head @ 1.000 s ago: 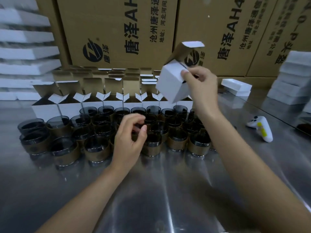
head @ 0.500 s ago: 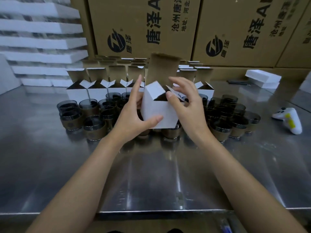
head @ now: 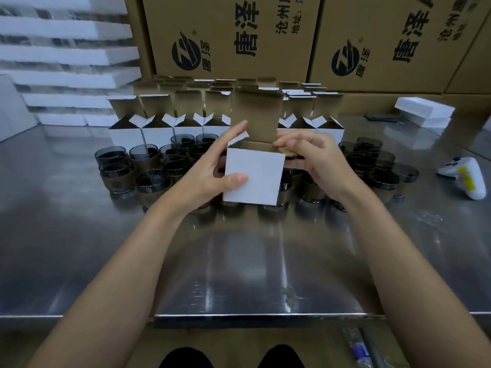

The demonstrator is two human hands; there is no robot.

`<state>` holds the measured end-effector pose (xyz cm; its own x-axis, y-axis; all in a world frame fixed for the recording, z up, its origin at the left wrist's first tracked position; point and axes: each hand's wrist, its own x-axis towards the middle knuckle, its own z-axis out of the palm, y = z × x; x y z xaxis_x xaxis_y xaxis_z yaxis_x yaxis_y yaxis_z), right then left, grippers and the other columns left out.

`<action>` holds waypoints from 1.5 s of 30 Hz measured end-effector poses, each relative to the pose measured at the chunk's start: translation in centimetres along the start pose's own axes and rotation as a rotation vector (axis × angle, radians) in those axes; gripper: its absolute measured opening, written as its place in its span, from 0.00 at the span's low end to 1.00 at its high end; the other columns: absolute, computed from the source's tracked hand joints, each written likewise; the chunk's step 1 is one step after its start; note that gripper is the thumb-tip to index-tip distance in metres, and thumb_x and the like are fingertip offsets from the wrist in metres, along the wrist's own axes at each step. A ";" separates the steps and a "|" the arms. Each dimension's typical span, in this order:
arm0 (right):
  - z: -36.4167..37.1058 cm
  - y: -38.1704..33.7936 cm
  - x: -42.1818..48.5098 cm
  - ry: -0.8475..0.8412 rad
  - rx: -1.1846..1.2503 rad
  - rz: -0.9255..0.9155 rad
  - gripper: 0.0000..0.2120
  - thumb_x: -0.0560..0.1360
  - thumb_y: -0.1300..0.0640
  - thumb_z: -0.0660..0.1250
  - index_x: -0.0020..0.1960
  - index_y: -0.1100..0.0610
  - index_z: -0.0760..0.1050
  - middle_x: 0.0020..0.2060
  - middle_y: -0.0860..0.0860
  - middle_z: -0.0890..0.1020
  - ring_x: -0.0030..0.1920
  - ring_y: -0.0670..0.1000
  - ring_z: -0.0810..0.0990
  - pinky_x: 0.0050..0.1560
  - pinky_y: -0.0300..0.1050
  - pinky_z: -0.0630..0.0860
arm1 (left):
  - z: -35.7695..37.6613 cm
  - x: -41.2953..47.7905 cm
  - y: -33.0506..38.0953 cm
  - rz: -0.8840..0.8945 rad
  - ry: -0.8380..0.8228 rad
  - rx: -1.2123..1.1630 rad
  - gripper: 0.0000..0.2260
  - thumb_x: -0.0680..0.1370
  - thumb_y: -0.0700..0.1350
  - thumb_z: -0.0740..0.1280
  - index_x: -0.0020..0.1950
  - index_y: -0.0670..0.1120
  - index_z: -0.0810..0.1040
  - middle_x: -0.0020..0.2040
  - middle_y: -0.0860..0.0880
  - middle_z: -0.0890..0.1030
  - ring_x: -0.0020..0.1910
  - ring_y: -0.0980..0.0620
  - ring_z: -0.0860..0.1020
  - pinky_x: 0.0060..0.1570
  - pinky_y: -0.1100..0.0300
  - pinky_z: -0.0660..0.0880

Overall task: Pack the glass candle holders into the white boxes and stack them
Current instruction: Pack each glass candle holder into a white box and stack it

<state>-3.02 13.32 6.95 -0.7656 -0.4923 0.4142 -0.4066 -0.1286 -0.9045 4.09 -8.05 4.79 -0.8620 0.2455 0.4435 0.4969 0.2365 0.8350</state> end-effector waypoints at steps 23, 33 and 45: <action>-3.5 1.3 -0.8 -0.411 -0.330 0.220 0.27 0.61 0.51 0.79 0.60 0.48 0.80 0.58 0.44 0.82 0.62 0.44 0.78 0.63 0.44 0.74 | -0.8 -0.9 0.1 -0.221 -0.103 0.219 0.13 0.69 0.64 0.67 0.46 0.62 0.67 0.62 0.56 0.69 0.61 0.57 0.72 0.62 0.53 0.70; -3.0 1.0 -0.6 -0.414 -0.578 0.183 0.40 0.63 0.44 0.75 0.72 0.39 0.64 0.57 0.39 0.76 0.57 0.35 0.73 0.57 0.38 0.70 | -2.4 -1.3 0.1 -0.238 -0.090 0.289 0.09 0.68 0.53 0.73 0.41 0.51 0.77 0.43 0.55 0.77 0.37 0.56 0.73 0.41 0.55 0.70; -2.9 1.8 -0.2 -0.463 -0.726 0.196 0.31 0.63 0.36 0.70 0.65 0.33 0.67 0.63 0.37 0.71 0.68 0.40 0.61 0.64 0.34 0.57 | -0.5 -0.6 -0.7 -0.178 -0.213 0.630 0.44 0.66 0.76 0.59 0.76 0.54 0.63 0.73 0.59 0.64 0.73 0.62 0.56 0.73 0.56 0.54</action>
<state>-5.03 15.67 5.58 -0.6398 -0.7678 0.0337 -0.6262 0.4954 -0.6021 4.18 -8.87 4.08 -0.9296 0.3162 0.1893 0.3683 0.7762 0.5118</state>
